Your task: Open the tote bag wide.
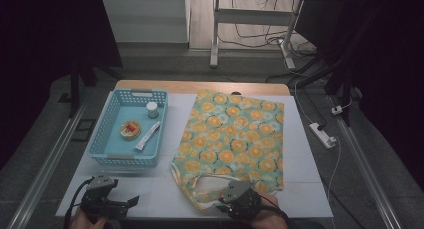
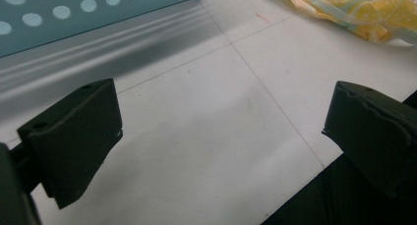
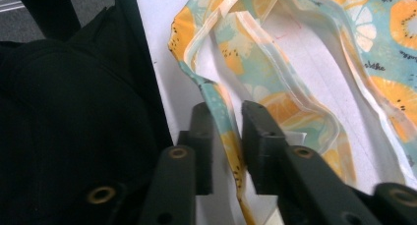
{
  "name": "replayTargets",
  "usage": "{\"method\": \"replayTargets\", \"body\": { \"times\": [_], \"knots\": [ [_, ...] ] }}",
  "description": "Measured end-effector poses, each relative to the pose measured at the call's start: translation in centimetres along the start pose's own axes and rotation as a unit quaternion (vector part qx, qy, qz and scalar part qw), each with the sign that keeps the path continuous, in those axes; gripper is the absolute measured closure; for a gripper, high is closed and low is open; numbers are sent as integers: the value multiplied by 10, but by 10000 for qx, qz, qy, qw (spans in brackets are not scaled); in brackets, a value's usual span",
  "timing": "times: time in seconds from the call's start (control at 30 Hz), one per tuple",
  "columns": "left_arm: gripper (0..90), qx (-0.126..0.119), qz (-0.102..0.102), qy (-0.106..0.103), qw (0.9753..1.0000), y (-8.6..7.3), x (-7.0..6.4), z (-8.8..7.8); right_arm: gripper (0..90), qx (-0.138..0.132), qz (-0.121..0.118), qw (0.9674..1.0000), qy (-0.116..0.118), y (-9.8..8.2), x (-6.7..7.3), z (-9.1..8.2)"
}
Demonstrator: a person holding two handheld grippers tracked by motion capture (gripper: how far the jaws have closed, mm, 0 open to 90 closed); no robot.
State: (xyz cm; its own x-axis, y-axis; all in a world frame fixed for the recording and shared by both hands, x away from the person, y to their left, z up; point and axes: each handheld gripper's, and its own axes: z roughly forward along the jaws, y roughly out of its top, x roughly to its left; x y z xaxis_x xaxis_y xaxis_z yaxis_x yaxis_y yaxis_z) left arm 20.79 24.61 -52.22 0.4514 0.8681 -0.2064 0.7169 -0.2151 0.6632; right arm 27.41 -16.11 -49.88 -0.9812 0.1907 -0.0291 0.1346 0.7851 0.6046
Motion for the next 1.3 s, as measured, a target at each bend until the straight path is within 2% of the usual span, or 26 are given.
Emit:
{"method": "replayTargets", "body": {
  "times": [0.2, 0.47, 0.77, 1.0, 1.3],
  "knots": [
    [12, 10, 16, 8, 10000, 0, 0, 0, 887, 19, 81, 9999, 148, 0, -3, 1],
    [13, 33, 21, 12, 10000, 0, -1, 0, 896, -97, 251, 9995, 172, 2, -8, -4],
    [14, 39, 7, 32, 10000, 0, -1, 1, 896, -382, 461, 9982, -6, 8, -24, -18],
    [15, 45, -2, 36, 10000, 0, -1, 1, 896, -559, 624, 9963, -202, 13, -43, -28],
    [15, 44, -10, 37, 10000, 0, 0, 1, 896, -684, 739, 9938, -474, 21, -68, -32]
  ]
}}
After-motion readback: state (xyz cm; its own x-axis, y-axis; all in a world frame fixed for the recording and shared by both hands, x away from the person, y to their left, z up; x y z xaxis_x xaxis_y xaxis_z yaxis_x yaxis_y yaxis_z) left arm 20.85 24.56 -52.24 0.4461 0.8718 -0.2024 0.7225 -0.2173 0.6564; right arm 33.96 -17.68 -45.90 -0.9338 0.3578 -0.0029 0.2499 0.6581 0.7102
